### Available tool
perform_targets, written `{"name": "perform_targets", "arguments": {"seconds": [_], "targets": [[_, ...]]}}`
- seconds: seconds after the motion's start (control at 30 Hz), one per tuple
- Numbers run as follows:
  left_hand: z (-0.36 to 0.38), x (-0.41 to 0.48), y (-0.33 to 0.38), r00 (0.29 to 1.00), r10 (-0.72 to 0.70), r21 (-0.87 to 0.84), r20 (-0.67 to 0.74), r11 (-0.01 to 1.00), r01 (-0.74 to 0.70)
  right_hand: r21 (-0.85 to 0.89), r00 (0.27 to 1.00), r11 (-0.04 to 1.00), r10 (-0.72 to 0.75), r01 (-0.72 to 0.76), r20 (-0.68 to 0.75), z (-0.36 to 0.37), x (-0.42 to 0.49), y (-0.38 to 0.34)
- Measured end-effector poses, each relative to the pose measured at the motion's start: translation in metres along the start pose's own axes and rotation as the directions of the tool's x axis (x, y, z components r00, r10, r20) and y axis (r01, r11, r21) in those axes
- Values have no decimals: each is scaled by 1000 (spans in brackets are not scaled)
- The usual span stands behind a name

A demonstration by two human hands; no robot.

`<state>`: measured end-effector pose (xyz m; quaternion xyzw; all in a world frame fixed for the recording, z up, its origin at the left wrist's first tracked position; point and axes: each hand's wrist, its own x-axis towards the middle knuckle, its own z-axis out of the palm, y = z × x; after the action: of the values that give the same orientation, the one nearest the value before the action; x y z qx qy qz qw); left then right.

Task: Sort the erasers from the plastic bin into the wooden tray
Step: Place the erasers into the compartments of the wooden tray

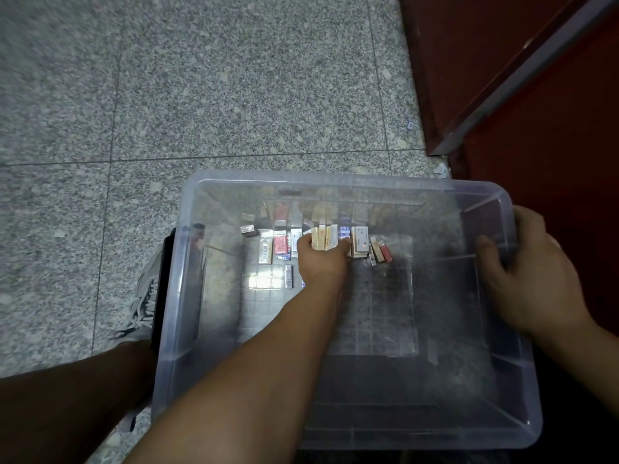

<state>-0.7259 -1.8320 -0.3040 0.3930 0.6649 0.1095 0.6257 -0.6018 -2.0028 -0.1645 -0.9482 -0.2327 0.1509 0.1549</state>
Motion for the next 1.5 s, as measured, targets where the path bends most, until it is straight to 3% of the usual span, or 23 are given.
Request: {"name": "perform_targets", "arguments": {"seconds": [0.33,0.8,1.1,1.5], "targets": [[5,-1,-3,1000,27,11,10,1000,-27,8,1000,1000,-15,15,-5,1,0,0],[10,7,-12,985,-58,-180,161,980,87,26,1000,999,-20,20,-10,3,2,6],[18,6,-6,997,20,31,70,999,-22,29,999,999,-40,40,-21,4,2,5],[0,4,-20,978,38,-154,206,988,-6,31,998,998,-49,50,-31,5,3,9]]}}
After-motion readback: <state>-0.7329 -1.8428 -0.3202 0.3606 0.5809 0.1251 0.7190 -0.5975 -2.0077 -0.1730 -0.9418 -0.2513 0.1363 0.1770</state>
